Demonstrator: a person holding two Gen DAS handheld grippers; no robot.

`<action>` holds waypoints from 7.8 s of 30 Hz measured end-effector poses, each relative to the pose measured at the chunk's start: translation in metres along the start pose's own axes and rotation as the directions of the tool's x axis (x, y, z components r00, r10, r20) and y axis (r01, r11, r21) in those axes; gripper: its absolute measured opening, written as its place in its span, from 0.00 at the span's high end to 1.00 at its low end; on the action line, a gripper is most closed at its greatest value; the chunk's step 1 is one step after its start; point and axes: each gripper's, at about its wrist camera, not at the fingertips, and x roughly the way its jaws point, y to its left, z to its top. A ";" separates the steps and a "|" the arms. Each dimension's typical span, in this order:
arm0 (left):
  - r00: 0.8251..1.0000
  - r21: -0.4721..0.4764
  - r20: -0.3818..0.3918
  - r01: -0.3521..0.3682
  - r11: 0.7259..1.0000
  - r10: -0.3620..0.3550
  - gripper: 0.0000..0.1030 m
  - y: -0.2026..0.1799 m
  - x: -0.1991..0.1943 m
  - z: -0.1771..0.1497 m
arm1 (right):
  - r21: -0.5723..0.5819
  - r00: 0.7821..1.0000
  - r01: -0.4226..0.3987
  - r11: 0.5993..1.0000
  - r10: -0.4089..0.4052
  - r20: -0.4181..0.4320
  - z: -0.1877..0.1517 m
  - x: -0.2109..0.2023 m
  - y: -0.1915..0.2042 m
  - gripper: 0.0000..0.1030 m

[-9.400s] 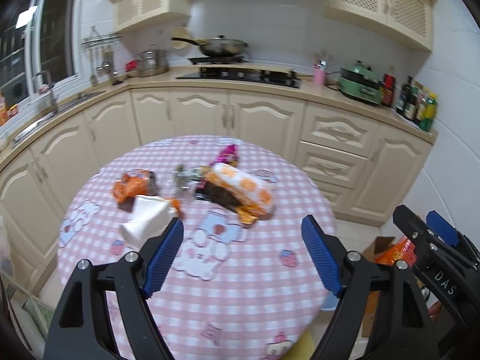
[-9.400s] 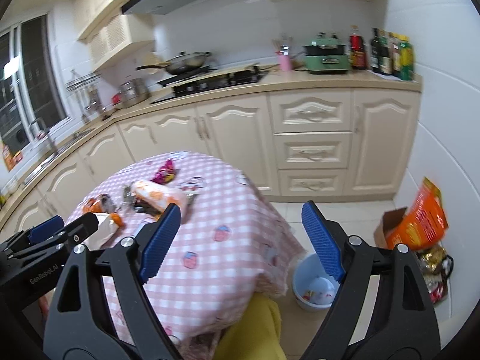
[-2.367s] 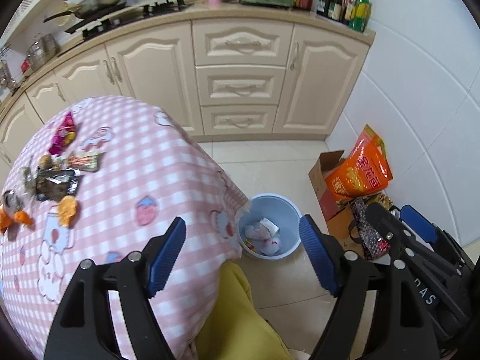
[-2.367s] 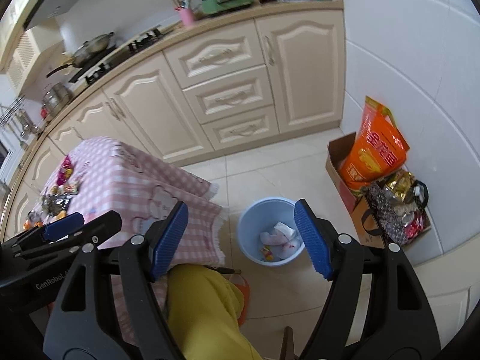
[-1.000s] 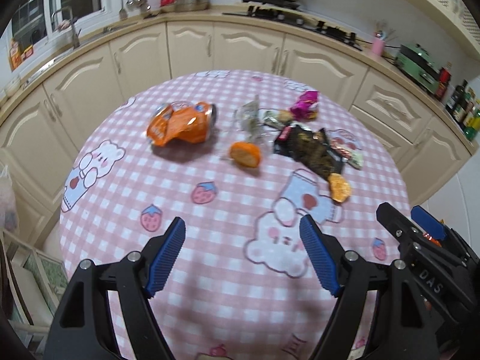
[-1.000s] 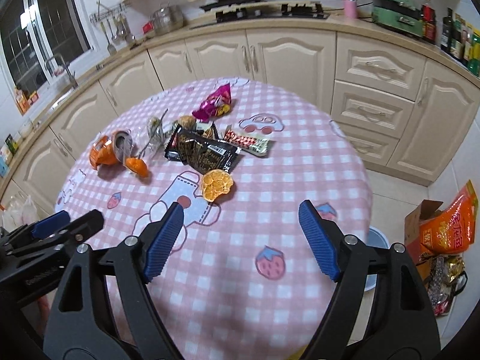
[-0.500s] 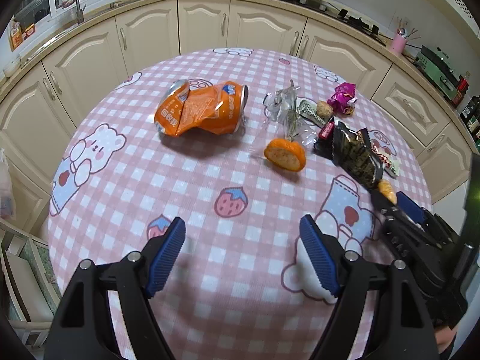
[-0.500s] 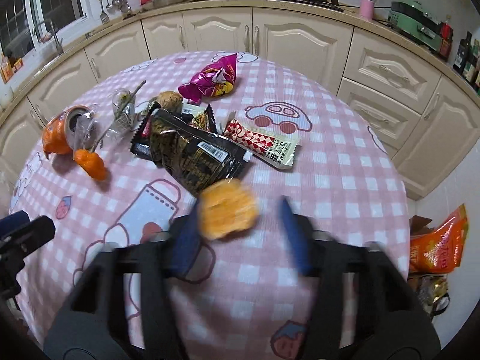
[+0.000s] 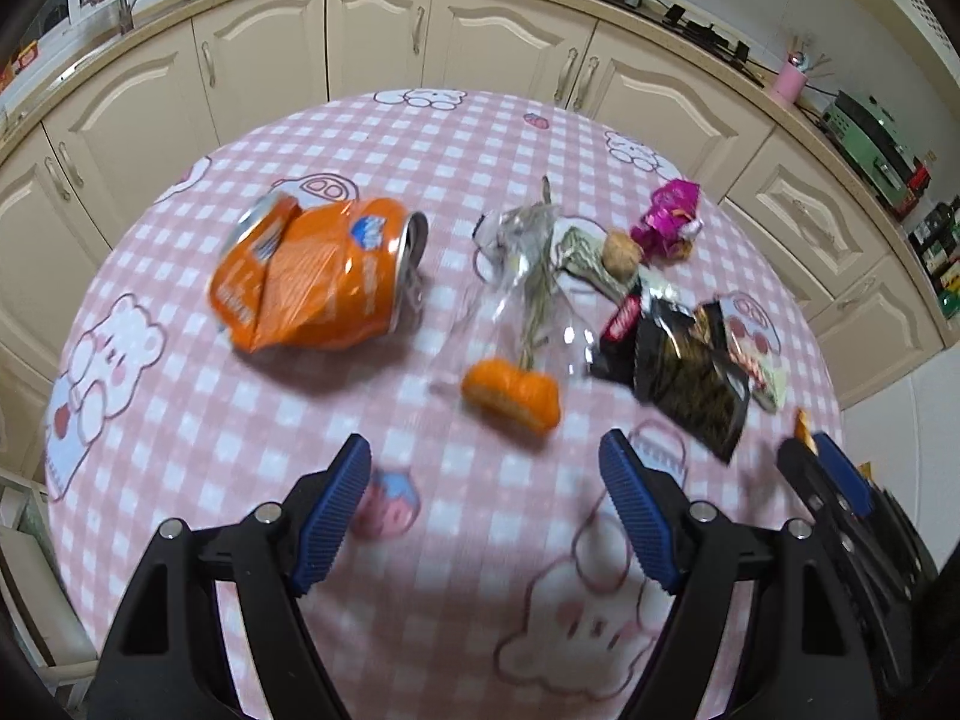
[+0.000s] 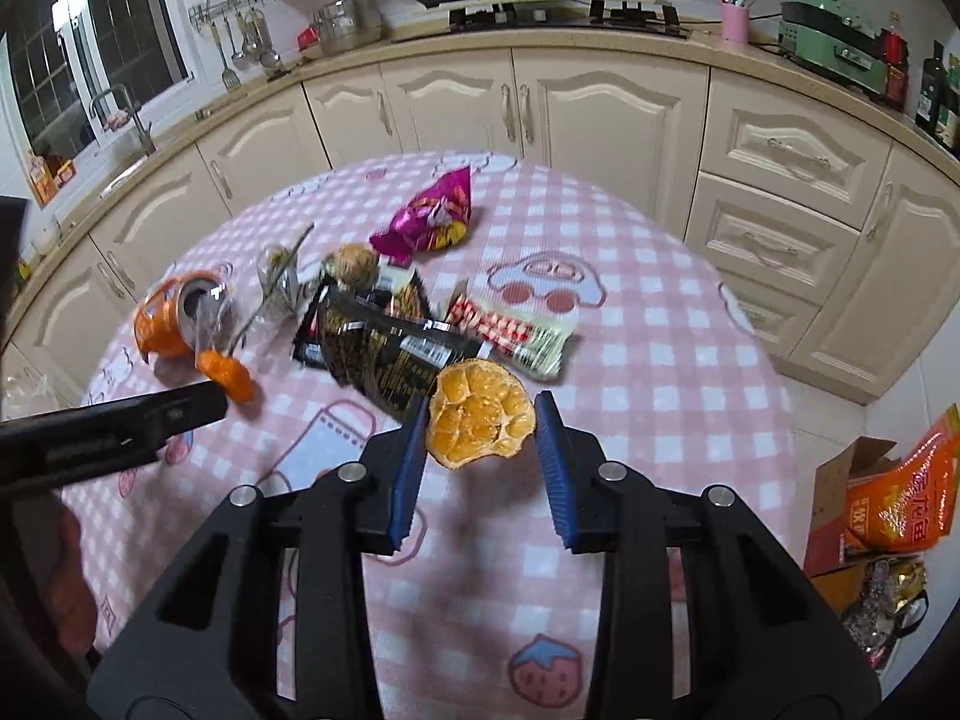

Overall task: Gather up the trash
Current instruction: 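Grasp the orange peel piece with the right gripper, then grasp the stemmed orange piece with the left gripper while the right gripper holds the peel, then carry both orange pieces over the blue bin and open both grippers, then move both grippers back over the table toward the can and snack bag, then grasp the black snack bag with the right gripper, then grasp the crushed orange Fanta can with the left gripper while the right gripper holds the bag, then carry the can and snack bag over the blue bin and release both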

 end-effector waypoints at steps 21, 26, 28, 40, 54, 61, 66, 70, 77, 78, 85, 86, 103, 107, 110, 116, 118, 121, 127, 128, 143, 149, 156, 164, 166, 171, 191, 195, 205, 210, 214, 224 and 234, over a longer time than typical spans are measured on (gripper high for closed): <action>0.997 -0.068 0.075 -0.006 0.998 0.011 0.87 0.013 -0.013 -0.004 | 0.066 0.998 0.058 0.996 -0.057 -0.011 -0.006 0.000 -0.031 0.66; 0.992 -0.035 0.130 -0.001 0.999 0.006 0.87 0.004 -0.039 -0.017 | 0.074 0.997 0.081 0.994 -0.081 -0.005 -0.012 -0.009 -0.035 0.66; 0.991 -0.020 0.133 0.002 1.000 0.000 0.87 -0.001 -0.045 -0.020 | 0.076 0.996 0.083 0.994 -0.084 0.000 -0.014 -0.014 -0.037 0.66; 0.988 0.119 0.124 0.078 0.990 -0.093 0.87 -0.058 -0.060 -0.049 | 0.153 0.992 0.097 0.983 -0.108 0.063 -0.031 -0.065 -0.070 0.66; 0.982 0.301 0.042 0.161 0.940 -0.182 0.87 -0.154 -0.052 -0.087 | 0.311 0.976 0.167 0.936 -0.202 0.083 -0.067 -0.115 -0.150 0.66; 0.981 0.387 0.009 0.174 0.906 -0.192 0.87 -0.206 -0.047 -0.104 | 0.381 0.967 0.197 0.904 -0.242 0.075 -0.085 -0.133 -0.188 0.66; 0.979 0.446 -0.018 0.190 0.874 -0.203 0.87 -0.245 -0.041 -0.119 | 0.427 0.957 0.223 0.877 -0.279 0.074 -0.099 -0.148 -0.218 0.66; 0.977 0.497 -0.050 0.202 0.844 -0.205 0.87 -0.280 -0.033 -0.134 | 0.465 0.950 0.246 0.850 -0.307 0.058 -0.111 -0.155 -0.244 0.66; 0.974 0.553 -0.106 0.225 0.802 -0.201 0.87 -0.333 -0.014 -0.155 | 0.518 0.939 0.286 0.806 -0.344 0.015 -0.132 -0.163 -0.289 0.66; 0.973 0.560 -0.115 0.228 0.796 -0.198 0.87 -0.340 -0.011 -0.158 | 0.524 0.938 0.292 0.800 -0.347 0.008 -0.135 -0.163 -0.295 0.66; 0.973 0.602 -0.172 0.226 0.766 -0.151 0.85 -0.394 0.026 -0.172 | 0.573 0.928 0.324 0.753 -0.369 -0.040 -0.153 -0.163 -0.333 0.66; 0.974 0.610 -0.185 0.219 0.761 -0.132 0.77 -0.401 0.033 -0.173 | 0.580 0.928 0.327 0.746 -0.369 -0.048 -0.155 -0.162 -0.338 0.66; 0.978 0.568 -0.201 0.164 0.807 -0.057 0.50 -0.363 0.043 -0.149 | 0.565 0.961 0.266 0.781 -0.257 -0.098 -0.131 -0.108 -0.328 0.23; 0.978 0.556 -0.197 0.167 0.814 -0.066 0.50 -0.352 0.037 -0.145 | 0.556 0.962 0.269 0.787 -0.251 -0.109 -0.131 -0.108 -0.317 0.23; 0.977 0.545 -0.200 0.170 0.821 -0.069 0.50 -0.343 0.034 -0.144 | 0.545 0.962 0.270 0.794 -0.252 -0.110 -0.129 -0.111 -0.306 0.23; 0.978 0.525 -0.180 0.187 0.830 -0.107 0.50 -0.318 0.013 -0.139 | 0.507 0.964 0.256 0.823 -0.258 -0.067 -0.116 -0.123 -0.275 0.23; 0.979 0.517 -0.166 0.187 0.836 -0.117 0.50 -0.308 0.005 -0.136 | 0.488 0.965 0.248 0.837 -0.257 -0.050 -0.110 -0.126 -0.263 0.23; 0.982 0.490 -0.134 0.184 0.852 -0.135 0.48 -0.286 -0.010 -0.128 | 0.455 0.968 0.234 0.859 -0.250 -0.026 -0.100 -0.128 -0.242 0.23; 0.990 0.424 -0.055 0.141 0.895 -0.130 0.43 -0.237 -0.034 -0.109 | 0.392 0.977 0.197 0.899 -0.215 0.002 -0.079 -0.123 -0.199 0.23; 0.991 0.413 -0.047 0.136 0.901 -0.129 0.43 -0.229 -0.037 -0.107 | 0.380 0.978 0.189 0.905 -0.207 0.005 -0.076 -0.121 -0.191 0.23; 0.999 0.102 0.046 -0.005 0.995 0.000 0.31 -0.062 -0.061 -0.054 | 0.144 1.000 0.025 0.989 -0.024 -0.011 -0.024 -0.066 -0.060 0.20; 0.997 -0.032 0.059 -0.041 0.999 0.043 0.25 0.009 -0.061 -0.032 | 0.069 0.999 -0.003 0.998 0.007 -0.050 -0.008 -0.037 -0.023 0.20; 0.999 -0.246 0.034 0.005 0.969 0.003 0.25 0.077 -0.045 -0.011 | -0.003 0.995 -0.010 1.000 0.010 -0.101 0.008 0.003 0.007 0.20; 0.996 -0.446 0.019 0.081 0.891 -0.081 0.25 0.112 -0.011 0.013 | -0.038 0.989 -0.011 0.999 0.005 -0.147 0.019 0.042 0.022 0.20; 0.996 -0.495 0.026 0.090 0.864 -0.090 0.25 0.117 -0.003 0.018 | -0.049 0.989 0.002 0.999 -0.009 -0.147 0.022 0.052 0.025 0.20; 0.994 -0.568 0.061 0.108 0.816 -0.090 0.25 0.123 0.009 0.028 | -0.063 0.992 -0.012 0.998 0.005 -0.125 0.024 0.063 0.029 0.36; 0.994 -0.259 0.086 -0.037 0.965 0.061 0.25 0.124 -0.022 0.074 | 0.006 0.988 -0.098 0.995 0.098 -0.120 0.034 0.042 0.011 0.29; 0.997 -0.227 0.043 -0.059 0.972 0.070 0.25 0.134 -0.005 0.093 | 0.013 0.984 -0.102 0.995 0.102 -0.143 0.034 0.052 0.012 0.29; 0.994 -0.217 0.046 0.107 0.970 -0.099 0.70 0.145 0.034 0.109 | 0.012 0.986 -0.078 0.997 0.078 -0.150 0.038 0.068 0.016 0.29; 0.996 -0.198 0.080 0.056 0.979 -0.041 0.83 0.142 0.023 0.104 | 0.006 0.986 -0.077 0.997 0.077 -0.145 0.040 0.072 0.020 0.29; 0.996 -0.225 0.087 0.056 0.973 -0.038 0.83 0.147 0.011 0.097 | 0.009 0.986 -0.087 0.996 0.087 -0.142 0.040 0.070 0.020 0.30; 0.986 -0.219 0.161 0.086 0.972 -0.051 0.83 0.145 -0.037 0.055 | 0.011 0.985 -0.137 0.991 0.137 -0.101 0.037 0.064 0.027 0.74; 0.973 -0.109 0.195 0.146 0.983 -0.123 0.83 0.093 -0.068 0.027 | 0.063 0.986 -0.152 0.986 0.156 -0.058 0.020 0.021 0.008 0.77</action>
